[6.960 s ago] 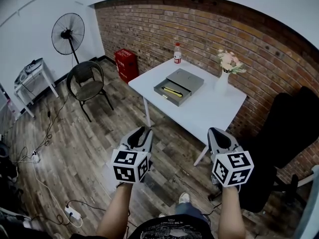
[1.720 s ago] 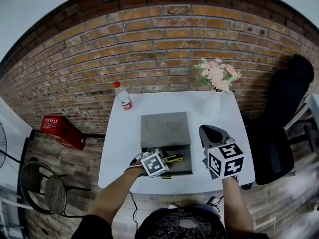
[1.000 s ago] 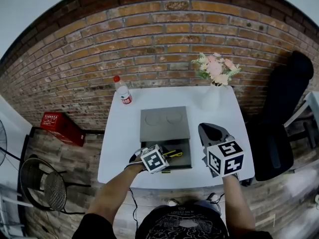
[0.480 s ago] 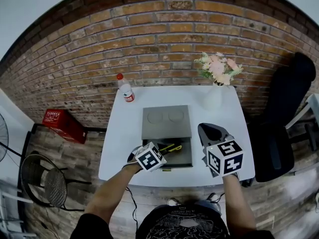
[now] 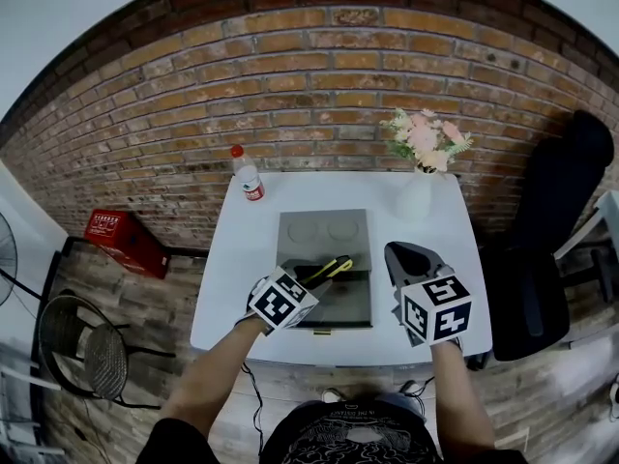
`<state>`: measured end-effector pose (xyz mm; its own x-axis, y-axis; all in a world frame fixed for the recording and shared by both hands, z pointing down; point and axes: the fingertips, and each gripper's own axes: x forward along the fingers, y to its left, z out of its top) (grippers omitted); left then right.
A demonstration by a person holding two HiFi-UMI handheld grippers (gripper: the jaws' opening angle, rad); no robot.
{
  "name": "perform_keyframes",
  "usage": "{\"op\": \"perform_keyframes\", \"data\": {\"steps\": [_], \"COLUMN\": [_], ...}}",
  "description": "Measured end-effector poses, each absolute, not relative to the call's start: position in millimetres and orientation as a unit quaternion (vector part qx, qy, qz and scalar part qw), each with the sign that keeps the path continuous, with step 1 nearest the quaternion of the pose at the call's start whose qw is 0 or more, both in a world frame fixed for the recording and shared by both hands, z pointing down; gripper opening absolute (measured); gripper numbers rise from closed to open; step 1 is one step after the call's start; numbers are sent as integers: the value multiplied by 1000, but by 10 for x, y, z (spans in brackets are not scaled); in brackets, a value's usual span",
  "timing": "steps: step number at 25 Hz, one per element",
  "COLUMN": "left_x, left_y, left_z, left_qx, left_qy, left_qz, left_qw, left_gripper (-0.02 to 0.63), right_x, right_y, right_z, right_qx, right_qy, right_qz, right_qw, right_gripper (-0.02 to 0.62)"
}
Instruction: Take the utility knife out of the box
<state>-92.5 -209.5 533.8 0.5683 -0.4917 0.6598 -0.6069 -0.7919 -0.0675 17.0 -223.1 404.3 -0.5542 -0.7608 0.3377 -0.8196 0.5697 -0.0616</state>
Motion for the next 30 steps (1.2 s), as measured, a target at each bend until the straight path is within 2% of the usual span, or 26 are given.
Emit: {"op": "perform_keyframes", "data": {"steps": [22, 30], "left_x": [-1265, -1519], "left_y": [-2288, -2166], "left_z": [3875, 3618], "left_qx": [870, 838], "left_qy": [-471, -536], "left_qz": [126, 91], "left_qw": [68, 46], "left_gripper": [129, 129], "right_x": [248, 293], "right_y": [-2265, -2249], "right_z": [3710, 3586], "right_qx": [465, 469], "right_qy": [-876, -875], "right_qz": [78, 69], "right_qw": [108, 96], "right_gripper": [19, 19]}}
